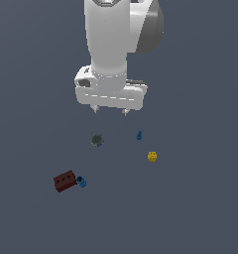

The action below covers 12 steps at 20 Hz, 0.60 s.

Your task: Pick up a designated object from a clutter of objects.

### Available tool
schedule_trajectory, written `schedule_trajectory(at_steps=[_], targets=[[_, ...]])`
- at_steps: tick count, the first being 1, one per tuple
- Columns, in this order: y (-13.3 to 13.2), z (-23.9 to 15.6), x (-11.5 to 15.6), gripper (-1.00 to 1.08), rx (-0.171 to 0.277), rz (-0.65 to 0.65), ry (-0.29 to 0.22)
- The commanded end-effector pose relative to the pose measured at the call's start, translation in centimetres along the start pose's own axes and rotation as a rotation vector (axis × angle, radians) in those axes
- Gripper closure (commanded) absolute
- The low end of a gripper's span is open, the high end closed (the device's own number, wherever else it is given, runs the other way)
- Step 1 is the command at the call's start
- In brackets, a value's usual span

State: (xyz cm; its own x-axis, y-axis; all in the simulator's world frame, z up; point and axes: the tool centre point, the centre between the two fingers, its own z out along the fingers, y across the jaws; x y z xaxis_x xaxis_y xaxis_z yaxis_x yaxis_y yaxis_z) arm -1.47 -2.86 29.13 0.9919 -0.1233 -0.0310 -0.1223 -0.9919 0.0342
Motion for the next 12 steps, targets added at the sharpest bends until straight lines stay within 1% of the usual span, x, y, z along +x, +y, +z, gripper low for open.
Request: schedule_trajectory(at_steps=[1,12], targets=[[-0.6,0.9,-0.1,-0.92,0.000,0.029,0.001],[-4.4,6.2,-1.2,-0.92,0.003,0.213,0.011]])
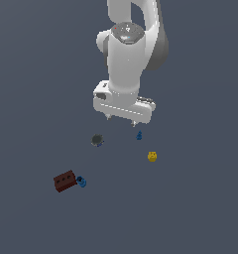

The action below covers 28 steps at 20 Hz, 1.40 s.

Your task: Pick up a designated object from a clutter of objects.

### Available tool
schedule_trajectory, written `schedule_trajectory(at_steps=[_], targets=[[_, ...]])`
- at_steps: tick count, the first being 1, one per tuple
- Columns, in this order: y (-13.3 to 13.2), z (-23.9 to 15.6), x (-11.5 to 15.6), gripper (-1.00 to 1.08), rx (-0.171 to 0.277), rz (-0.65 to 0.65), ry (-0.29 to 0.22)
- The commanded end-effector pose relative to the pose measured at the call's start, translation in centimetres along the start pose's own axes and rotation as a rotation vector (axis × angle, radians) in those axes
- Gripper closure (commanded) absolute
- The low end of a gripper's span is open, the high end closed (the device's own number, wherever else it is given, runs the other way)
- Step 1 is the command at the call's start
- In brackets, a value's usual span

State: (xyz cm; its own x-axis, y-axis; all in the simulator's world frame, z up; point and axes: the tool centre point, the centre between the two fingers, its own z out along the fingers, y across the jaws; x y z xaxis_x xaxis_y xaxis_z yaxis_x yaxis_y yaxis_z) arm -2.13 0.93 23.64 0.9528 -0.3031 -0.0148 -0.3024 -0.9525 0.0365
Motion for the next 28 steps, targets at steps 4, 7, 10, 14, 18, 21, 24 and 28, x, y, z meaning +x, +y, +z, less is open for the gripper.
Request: schedule_trajectory(at_steps=[4,7,10,14,18,21,24,28], targets=[[-1.8,2.8,-1.3,-0.92,0.004,0.101,0.005],[-2.7,4.2,-2.1,-0.92,0.007,0.155,0.006],[-3.5,5.7,-3.0,-0.92,0.010,0.209,0.008],[-4.6,7.5,-4.3,-0.92,0.015,0.282,0.009],[-5.6,9.3,-5.7,-0.92,0.020,0.354,0.009],[-6.3,10.6,-6.8,-0.92,0.025,0.409,0.009],[-6.8,11.7,-7.8,-0.92,0.029,0.457,0.008],[-7.4,12.8,-8.9,-0.92,0.034,0.509,0.007]])
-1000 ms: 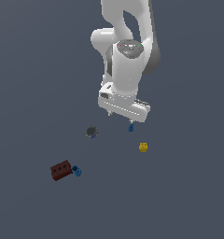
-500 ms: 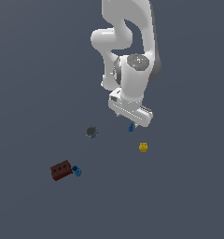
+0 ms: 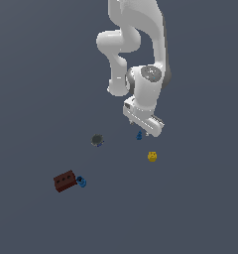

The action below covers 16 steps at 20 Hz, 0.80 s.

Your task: Pick up a designated object from a clutter of objects.

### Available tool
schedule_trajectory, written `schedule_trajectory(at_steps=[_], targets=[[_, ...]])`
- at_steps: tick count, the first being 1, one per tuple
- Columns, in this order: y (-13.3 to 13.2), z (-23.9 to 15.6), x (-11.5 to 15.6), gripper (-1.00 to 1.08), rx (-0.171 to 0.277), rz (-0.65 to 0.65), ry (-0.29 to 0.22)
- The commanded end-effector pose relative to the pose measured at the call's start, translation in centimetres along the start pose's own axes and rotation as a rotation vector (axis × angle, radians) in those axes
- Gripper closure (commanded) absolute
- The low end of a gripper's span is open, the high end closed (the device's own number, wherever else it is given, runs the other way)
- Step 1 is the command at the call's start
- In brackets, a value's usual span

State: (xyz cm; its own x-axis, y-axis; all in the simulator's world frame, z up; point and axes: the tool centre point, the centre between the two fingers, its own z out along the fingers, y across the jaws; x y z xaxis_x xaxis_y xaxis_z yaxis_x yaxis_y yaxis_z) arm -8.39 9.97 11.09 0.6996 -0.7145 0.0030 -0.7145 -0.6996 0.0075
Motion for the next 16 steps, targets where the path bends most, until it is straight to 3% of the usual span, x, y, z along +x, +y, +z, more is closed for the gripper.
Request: schedule_trajectory(at_steps=[1,16], targets=[[0.1,0.6,-0.7,-0.92,0.003,0.032,-0.001],[0.3,2.0,-2.1,-0.92,0.007,0.085,-0.003]])
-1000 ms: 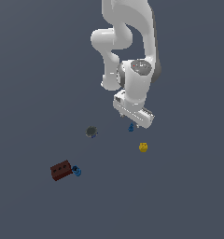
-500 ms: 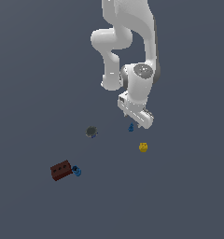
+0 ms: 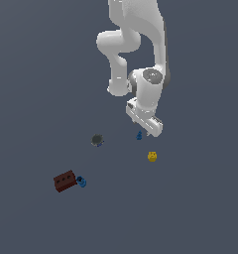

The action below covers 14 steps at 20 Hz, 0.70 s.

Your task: Pick up a designated object from a clutter of objects.

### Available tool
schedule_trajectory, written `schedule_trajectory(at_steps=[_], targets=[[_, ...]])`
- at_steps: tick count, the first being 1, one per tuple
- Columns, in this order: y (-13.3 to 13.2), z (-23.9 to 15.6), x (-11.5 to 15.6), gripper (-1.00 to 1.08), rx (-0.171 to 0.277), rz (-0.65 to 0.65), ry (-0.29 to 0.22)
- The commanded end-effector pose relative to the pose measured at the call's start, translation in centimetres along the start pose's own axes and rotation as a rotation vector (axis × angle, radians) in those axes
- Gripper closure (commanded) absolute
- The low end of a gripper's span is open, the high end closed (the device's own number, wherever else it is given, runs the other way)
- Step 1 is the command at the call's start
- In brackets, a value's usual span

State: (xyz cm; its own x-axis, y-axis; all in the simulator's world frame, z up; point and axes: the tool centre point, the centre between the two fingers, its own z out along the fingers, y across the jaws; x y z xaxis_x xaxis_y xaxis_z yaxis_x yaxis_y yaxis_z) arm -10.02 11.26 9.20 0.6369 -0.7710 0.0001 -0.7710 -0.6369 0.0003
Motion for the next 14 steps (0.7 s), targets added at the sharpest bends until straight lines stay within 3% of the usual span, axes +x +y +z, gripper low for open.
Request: schedule_trajectory(at_steps=[1,14], targets=[[0.0,0.3,0.0,-0.92,0.000,0.000,0.000],[0.1,4.6,-0.1,-0.92,0.000,0.003,0.000]])
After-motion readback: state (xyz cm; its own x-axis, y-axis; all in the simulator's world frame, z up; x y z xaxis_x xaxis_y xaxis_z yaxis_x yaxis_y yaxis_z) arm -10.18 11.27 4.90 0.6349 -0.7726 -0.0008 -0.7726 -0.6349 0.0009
